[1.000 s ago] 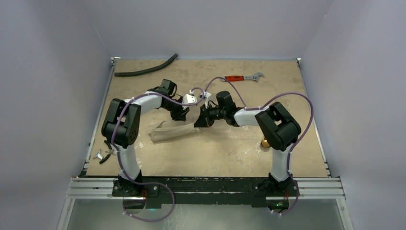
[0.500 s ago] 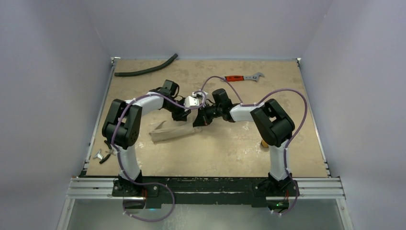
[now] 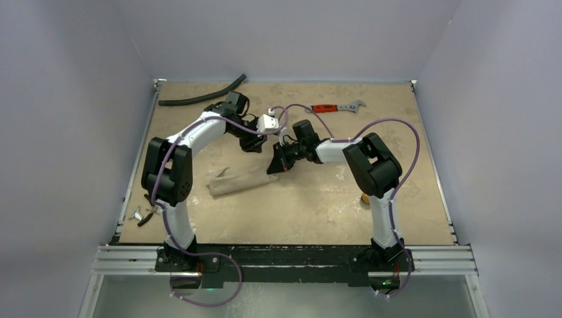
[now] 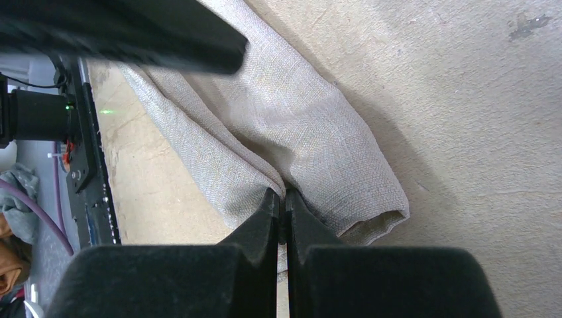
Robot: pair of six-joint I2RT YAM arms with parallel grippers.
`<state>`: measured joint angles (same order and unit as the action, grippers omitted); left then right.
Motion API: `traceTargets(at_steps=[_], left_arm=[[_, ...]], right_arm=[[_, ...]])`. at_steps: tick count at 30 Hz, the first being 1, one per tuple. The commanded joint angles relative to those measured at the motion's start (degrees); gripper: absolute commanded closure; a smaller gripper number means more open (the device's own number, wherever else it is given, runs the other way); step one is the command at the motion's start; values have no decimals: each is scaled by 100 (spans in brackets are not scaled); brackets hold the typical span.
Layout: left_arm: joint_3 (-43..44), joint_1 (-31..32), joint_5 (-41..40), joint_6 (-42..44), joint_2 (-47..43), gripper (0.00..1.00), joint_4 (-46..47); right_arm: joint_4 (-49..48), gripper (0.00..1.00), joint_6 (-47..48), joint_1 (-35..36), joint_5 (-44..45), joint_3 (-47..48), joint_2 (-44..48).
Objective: Fold the napkin into a case and place the utensils inside
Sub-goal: Smooth out the smaller rectangle-folded napkin at the center of the board.
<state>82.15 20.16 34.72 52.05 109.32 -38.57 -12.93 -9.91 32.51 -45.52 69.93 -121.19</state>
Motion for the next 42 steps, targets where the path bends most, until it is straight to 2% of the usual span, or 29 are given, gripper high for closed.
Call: traceTargets(at_steps=[1, 5, 9, 12, 21, 23, 27, 31, 37, 42], left_arm=[[595, -196, 421, 271, -369, 62, -967], [317, -145, 802, 1302, -551, 65, -2160], [-655, -83, 734, 1978, -778, 67, -2528], [-1073, -82, 758, 2214, -1075, 67, -2524], [-918, 128, 1145, 2802, -1452, 68, -3393], [-1232, 272, 927, 2659, -1493, 69, -3140], [-1917, 291, 185, 2023, -1476, 71, -1940], [-1964, 29, -281, 1564, -1315, 72, -997], [-1547, -135, 39, 1647, -1210, 72, -1244], [-1568, -230, 41, 1635, -985, 72, -1177]], right_arm=[[627, 100, 261, -43, 637, -182, -247], [620, 100, 221, -43, 687, -233, -249], [561, 100, 112, -50, 745, -276, -239], [496, 100, 59, -67, 710, -311, -279], [344, 100, -21, -130, 585, -419, -359], [335, 100, -36, -138, 559, -419, -377], [313, 100, -21, -148, 504, -472, -354], [308, 100, 55, -147, 381, -547, -316], [389, 100, 197, -144, 336, -569, -274], [448, 100, 254, -156, 275, -560, -245]])
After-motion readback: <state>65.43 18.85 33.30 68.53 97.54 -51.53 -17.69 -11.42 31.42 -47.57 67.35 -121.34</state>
